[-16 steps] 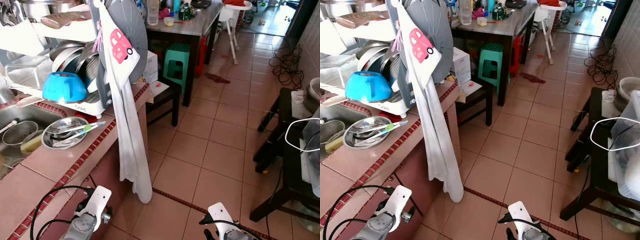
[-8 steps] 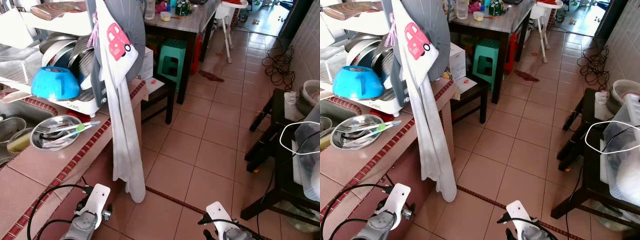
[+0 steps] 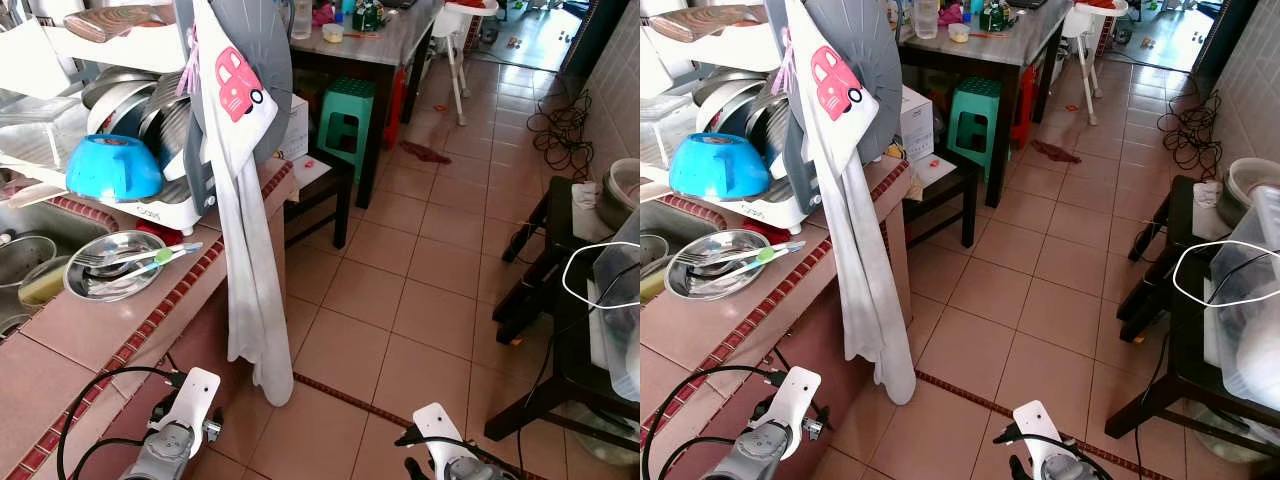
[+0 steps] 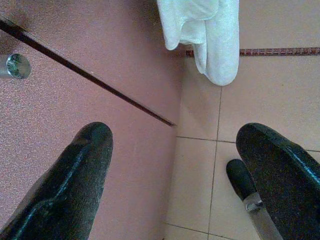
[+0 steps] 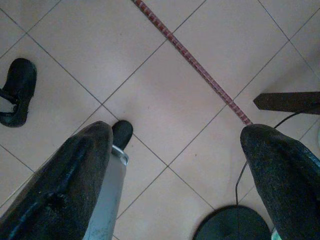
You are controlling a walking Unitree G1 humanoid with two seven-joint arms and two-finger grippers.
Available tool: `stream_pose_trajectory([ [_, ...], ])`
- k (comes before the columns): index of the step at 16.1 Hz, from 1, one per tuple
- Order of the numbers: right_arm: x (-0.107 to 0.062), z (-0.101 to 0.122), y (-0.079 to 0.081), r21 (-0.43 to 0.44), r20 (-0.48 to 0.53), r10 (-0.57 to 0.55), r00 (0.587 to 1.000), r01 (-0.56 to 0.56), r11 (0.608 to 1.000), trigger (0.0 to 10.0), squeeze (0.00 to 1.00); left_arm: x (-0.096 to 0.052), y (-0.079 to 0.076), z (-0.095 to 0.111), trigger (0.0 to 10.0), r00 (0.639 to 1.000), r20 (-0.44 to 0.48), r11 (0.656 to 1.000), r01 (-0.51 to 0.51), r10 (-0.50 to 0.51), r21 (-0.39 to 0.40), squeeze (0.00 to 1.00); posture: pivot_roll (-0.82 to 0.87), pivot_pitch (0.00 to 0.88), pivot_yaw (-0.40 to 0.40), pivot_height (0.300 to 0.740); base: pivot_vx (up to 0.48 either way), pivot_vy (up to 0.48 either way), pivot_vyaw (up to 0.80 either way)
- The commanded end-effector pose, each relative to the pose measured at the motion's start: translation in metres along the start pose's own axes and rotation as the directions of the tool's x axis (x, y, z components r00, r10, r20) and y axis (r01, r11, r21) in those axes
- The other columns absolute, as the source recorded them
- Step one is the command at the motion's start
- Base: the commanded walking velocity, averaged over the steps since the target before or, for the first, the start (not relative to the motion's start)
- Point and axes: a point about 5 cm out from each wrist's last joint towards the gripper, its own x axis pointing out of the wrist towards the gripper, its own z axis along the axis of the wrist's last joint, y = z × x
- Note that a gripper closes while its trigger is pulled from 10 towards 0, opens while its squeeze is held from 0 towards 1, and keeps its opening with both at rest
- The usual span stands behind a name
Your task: Kitchen organization
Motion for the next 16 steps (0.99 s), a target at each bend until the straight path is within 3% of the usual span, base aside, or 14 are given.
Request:
stream_pose_trajectory([
  [1, 0.0, -0.003, -0.001, 0.007, -0.011, -0.003, 1.0, 0.004, 1.0, 10.0, 0.0, 0.001, 0.003, 0.003, 10.0, 1.0, 0.004, 1.0, 0.001, -0.001, 0.018, 0.0, 0.03, 0.007, -0.005, 0.74, 0.0, 0.0, 0.0],
  [7, 0.001, 0.007, 0.003, 0.01, 0.0, 0.0, 1.0, 0.0, 1.0, 10.0, 0.0, 0.0, 0.003, 0.001, 10.0, 1.0, -0.001, 1.0, 0.005, -0.005, 0.029, 0.0, 0.03, 0.012, 0.006, 0.74, 0.0, 0.0, 0.0],
  [16, 0.003, 0.011, 0.015, 0.013, -0.001, 0.005, 1.0, -0.005, 1.0, 10.0, 0.0, 0.001, 0.003, 0.001, 10.0, 1.0, -0.004, 0.999, 0.009, -0.009, 0.034, 0.0, 0.03, 0.011, 0.009, 0.74, 0.0, -0.263, 0.0],
])
